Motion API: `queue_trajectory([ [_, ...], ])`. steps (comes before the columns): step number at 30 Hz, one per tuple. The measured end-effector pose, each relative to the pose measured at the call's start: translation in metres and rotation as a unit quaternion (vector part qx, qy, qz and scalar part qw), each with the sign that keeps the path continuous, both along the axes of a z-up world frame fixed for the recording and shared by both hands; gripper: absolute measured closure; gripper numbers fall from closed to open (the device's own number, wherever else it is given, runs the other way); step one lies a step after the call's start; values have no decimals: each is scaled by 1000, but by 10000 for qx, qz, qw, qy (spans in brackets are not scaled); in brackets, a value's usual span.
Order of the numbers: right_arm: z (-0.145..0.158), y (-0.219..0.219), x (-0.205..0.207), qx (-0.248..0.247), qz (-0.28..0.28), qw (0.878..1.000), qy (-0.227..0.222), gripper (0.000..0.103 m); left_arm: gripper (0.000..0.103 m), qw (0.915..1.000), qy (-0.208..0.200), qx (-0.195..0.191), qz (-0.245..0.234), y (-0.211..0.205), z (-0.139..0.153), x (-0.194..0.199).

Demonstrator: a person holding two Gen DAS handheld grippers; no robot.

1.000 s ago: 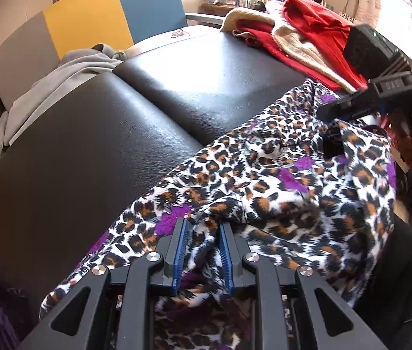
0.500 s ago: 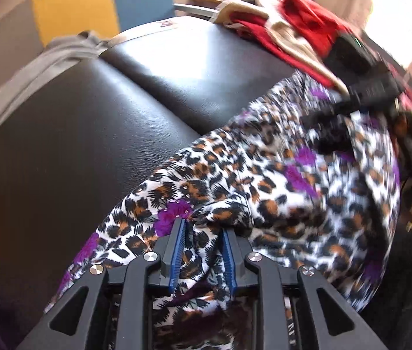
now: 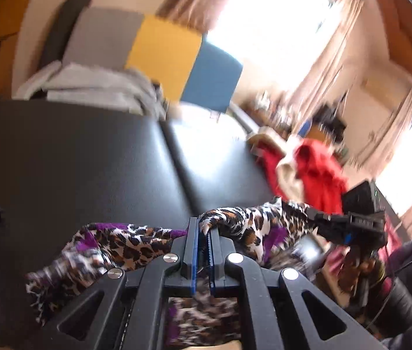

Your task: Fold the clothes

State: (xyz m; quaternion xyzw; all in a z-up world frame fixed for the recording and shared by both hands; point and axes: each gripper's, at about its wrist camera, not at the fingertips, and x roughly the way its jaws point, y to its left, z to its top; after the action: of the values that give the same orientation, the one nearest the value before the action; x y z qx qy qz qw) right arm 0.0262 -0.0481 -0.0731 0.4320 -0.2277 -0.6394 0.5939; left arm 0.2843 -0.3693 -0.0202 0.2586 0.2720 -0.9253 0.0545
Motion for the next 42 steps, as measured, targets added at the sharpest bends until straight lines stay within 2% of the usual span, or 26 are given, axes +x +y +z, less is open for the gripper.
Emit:
queue_trajectory([
  [2,27,4,16,-394,79,9991,168,100,99,9991,403,-40,129,3,24,18],
  [4,53,0,24,-641,91,9972,380,100,99,9975,606,-194,291,1,45,29],
  [9,104,-19,2,-1128,-108,9914,652,100,99,9899,1147,-507,663,-16,97,28],
  [13,135,-38,-26,-1426,-444,9853,827,100,99,9896,1035,-531,846,-51,106,-14],
  [17,144,-86,-76,-1219,-671,9863,885,100,99,9901,825,-503,1017,-88,109,-60],
  [20,129,-128,-122,-565,-842,9917,794,100,103,9912,619,-466,1073,-112,104,-93],
  [23,97,-160,-164,145,-984,9930,633,99,97,9968,131,-337,711,-107,59,-114],
  [25,67,-169,-182,560,-1066,9918,419,99,85,9987,-252,-248,374,-95,28,-129],
  [27,36,-176,-198,964,-1146,9885,190,95,85,9977,-656,-158,1,-81,-3,-142],
  [29,3,-180,-208,1312,-1174,9844,-2,95,85,9936,-1054,-221,-355,-61,-31,-154],
  [31,-16,-179,-213,1496,-1169,9818,-90,95,81,9880,-1339,-466,-616,-40,-49,-160],
  [34,-40,-172,-217,1654,-1155,9792,-229,95,79,9721,-1922,-1195,-622,-15,-71,-164],
  [35,-49,-170,-215,1684,-1130,9788,-276,95,79,9692,-2060,-1205,-615,-12,-78,-164],
  [37,-64,-167,-215,1728,-1124,9778,-388,95,79,9665,-2270,-1073,-532,-11,-92,-162],
  [39,-80,-168,-217,1697,-1138,9776,-494,98,77,9653,-2282,-1224,-329,-9,-99,-156],
  [40,-87,-168,-218,1633,-1149,9784,-534,98,84,9683,-2174,-1215,-202,-10,-98,-153],
  [42,-88,-169,-220,1615,-1173,9786,-506,98,95,9744,-2034,-952,20,-21,-96,-151],
])
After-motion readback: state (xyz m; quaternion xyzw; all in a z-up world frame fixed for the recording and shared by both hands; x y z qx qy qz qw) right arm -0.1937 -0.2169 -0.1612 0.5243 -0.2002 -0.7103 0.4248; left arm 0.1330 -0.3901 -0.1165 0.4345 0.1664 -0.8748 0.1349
